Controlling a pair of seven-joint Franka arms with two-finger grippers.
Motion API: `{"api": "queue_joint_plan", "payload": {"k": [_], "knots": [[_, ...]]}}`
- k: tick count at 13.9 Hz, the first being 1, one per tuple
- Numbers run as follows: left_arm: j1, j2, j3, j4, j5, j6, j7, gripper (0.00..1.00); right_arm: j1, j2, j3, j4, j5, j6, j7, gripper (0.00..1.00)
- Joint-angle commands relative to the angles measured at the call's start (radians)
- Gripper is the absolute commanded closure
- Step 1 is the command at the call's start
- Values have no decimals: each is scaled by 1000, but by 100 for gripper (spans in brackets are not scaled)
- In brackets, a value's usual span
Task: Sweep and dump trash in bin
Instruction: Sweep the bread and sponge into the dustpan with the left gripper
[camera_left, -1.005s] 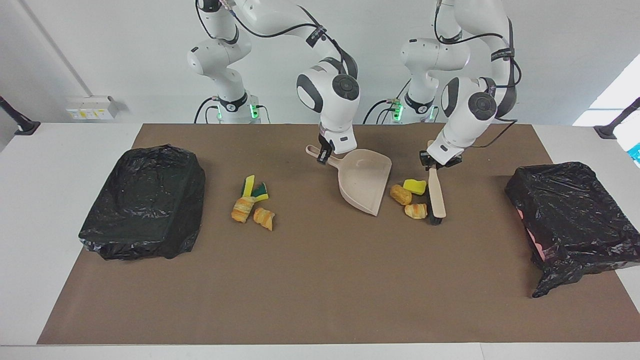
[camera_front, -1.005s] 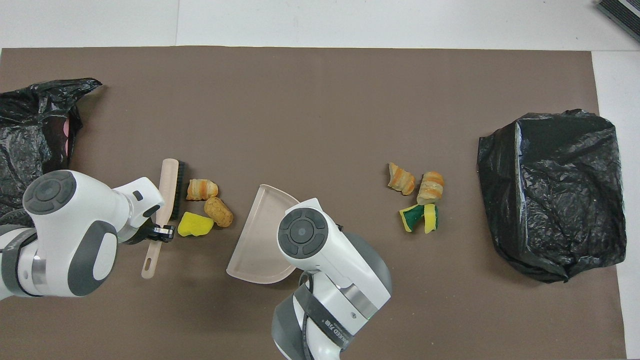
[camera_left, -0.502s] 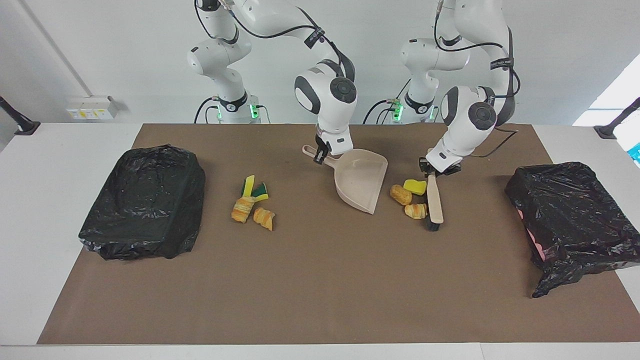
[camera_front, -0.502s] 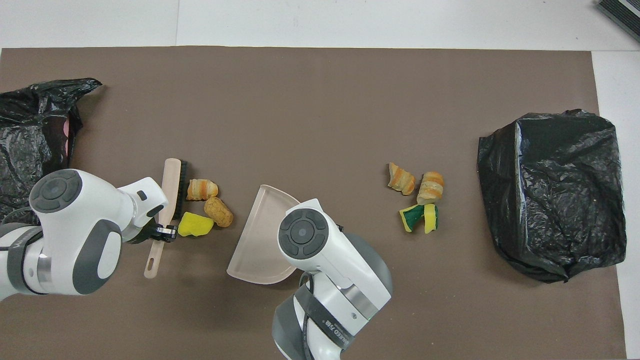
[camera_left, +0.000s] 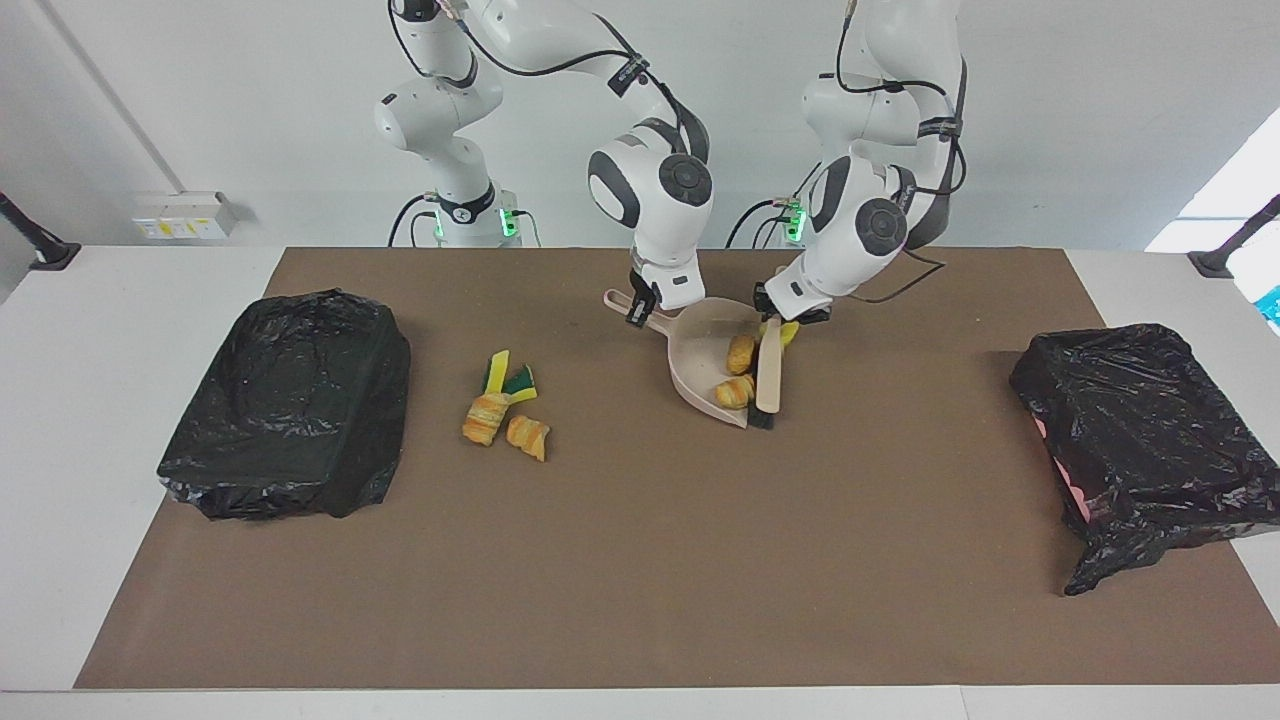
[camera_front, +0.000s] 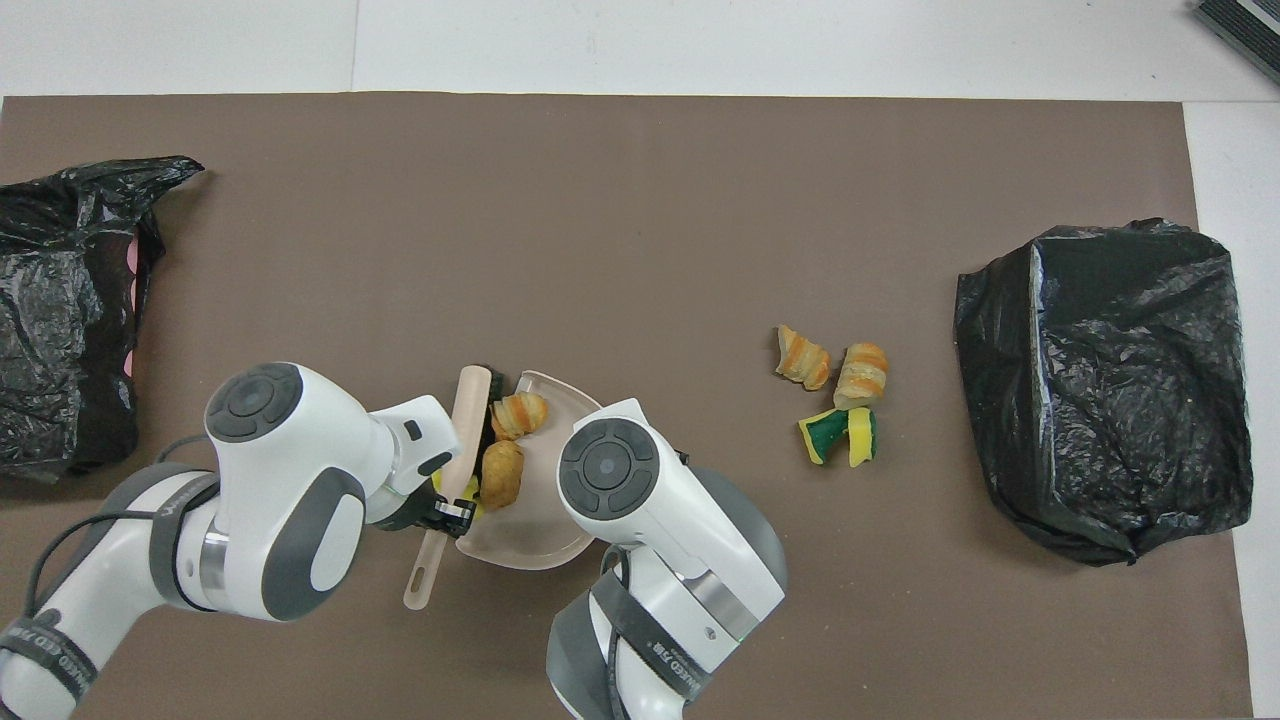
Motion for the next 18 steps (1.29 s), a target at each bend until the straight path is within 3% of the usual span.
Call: {"api": "queue_joint_plan", "payload": {"k": [1, 5, 8, 11, 14, 18], "knots": [[46, 12, 18, 69, -17, -54, -3, 100, -9, -29, 6, -34, -19, 5, 15, 100], [160, -26, 21, 101, 9, -157, -61, 100, -12, -29, 8, -34, -21, 8, -23, 100], [234, -94, 24, -4, 89, -163, -221, 100, -16, -27, 6, -34, -21, 11, -128, 100], [237, -157, 24, -97, 111, -151, -356, 100, -24, -26, 6, -37, -21, 39, -156, 100], [214, -198, 12, -180, 137, -121, -376, 100, -24, -26, 6, -43, -21, 39, -157, 100], [38, -160, 10, -190, 129, -58, -362, 100, -24, -26, 6, -43, -21, 39, -156, 100]]}}
